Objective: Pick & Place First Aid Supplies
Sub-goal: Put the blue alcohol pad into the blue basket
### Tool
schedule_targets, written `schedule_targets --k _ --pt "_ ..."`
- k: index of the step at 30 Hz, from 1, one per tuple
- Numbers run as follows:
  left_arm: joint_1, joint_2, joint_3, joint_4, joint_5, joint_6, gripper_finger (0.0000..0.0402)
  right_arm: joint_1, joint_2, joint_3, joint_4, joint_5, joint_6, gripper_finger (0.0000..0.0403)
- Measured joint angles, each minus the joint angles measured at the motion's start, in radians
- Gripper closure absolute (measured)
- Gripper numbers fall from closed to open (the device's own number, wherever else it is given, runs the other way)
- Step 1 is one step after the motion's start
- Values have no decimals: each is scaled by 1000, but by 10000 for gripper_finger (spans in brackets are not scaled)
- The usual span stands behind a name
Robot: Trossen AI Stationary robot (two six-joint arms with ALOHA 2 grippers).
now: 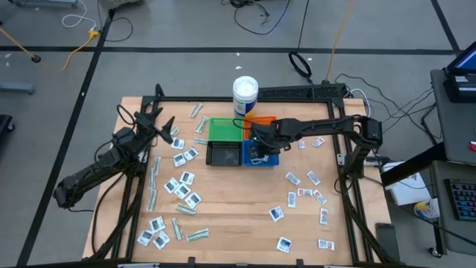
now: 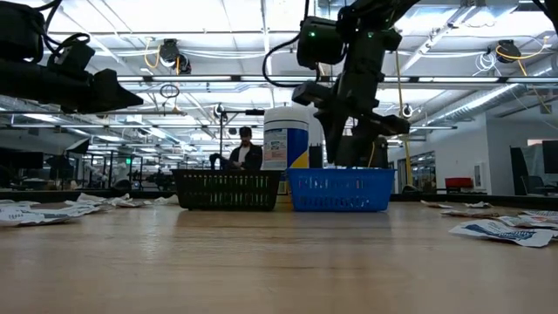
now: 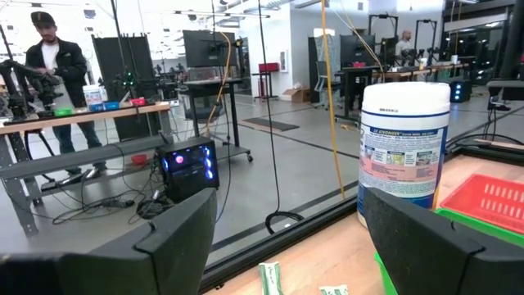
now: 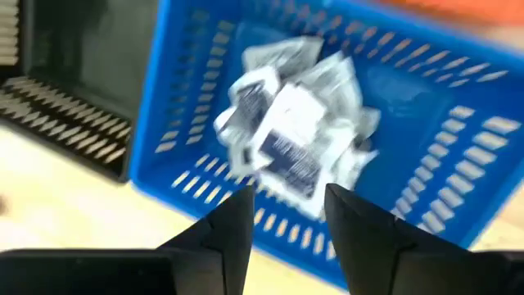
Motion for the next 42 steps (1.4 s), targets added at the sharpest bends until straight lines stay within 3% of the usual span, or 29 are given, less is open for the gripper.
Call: schedule_targets --k 8,15,21,31,42 --pt "0 0 0 0 0 0 94 46 -8 -1 31 11 -2 254" --pt "0 0 0 0 0 0 94 182 -43 -1 48 42 -4 256" --pt "0 0 0 0 0 0 94 328 -46 -1 34 116 89 266" --pt "0 0 0 0 0 0 94 537 -46 -1 6 119 222 268" --pt "0 0 0 0 0 0 94 693 -39 -1 -38 163 281 268"
